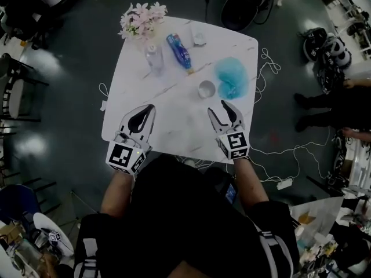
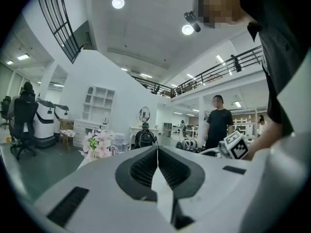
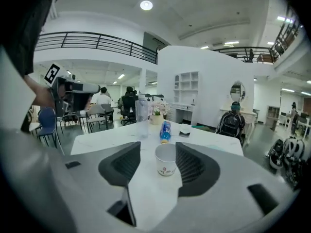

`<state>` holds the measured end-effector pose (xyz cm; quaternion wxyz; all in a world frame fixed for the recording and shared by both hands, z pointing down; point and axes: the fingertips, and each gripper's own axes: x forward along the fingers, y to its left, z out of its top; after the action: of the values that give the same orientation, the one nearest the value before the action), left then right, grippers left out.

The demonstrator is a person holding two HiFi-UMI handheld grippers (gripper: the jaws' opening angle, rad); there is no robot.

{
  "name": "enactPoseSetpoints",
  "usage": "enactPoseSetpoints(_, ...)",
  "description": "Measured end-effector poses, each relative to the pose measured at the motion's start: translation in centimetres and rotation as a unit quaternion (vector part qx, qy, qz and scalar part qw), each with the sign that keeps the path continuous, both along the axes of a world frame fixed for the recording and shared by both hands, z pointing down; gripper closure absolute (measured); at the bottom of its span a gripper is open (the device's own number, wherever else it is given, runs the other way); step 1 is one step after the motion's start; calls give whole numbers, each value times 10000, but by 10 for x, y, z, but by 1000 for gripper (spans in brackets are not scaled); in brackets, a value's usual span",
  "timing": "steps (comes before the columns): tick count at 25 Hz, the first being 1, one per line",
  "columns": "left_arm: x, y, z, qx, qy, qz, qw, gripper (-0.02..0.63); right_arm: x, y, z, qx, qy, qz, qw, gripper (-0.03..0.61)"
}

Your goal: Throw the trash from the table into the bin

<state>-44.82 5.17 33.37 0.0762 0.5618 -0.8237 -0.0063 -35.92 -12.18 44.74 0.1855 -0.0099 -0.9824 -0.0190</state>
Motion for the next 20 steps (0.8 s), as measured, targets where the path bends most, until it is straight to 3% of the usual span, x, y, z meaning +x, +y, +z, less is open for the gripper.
enactPoseSetpoints(7, -25, -2, 23, -236, 121, 181, 9995, 598, -29, -14, 56, -222, 441, 392, 9980, 261)
enactPoseSetpoints(20, -62, -7, 46, -477, 375, 256, 9978, 598, -72, -34, 103, -464, 667, 700, 9942, 229)
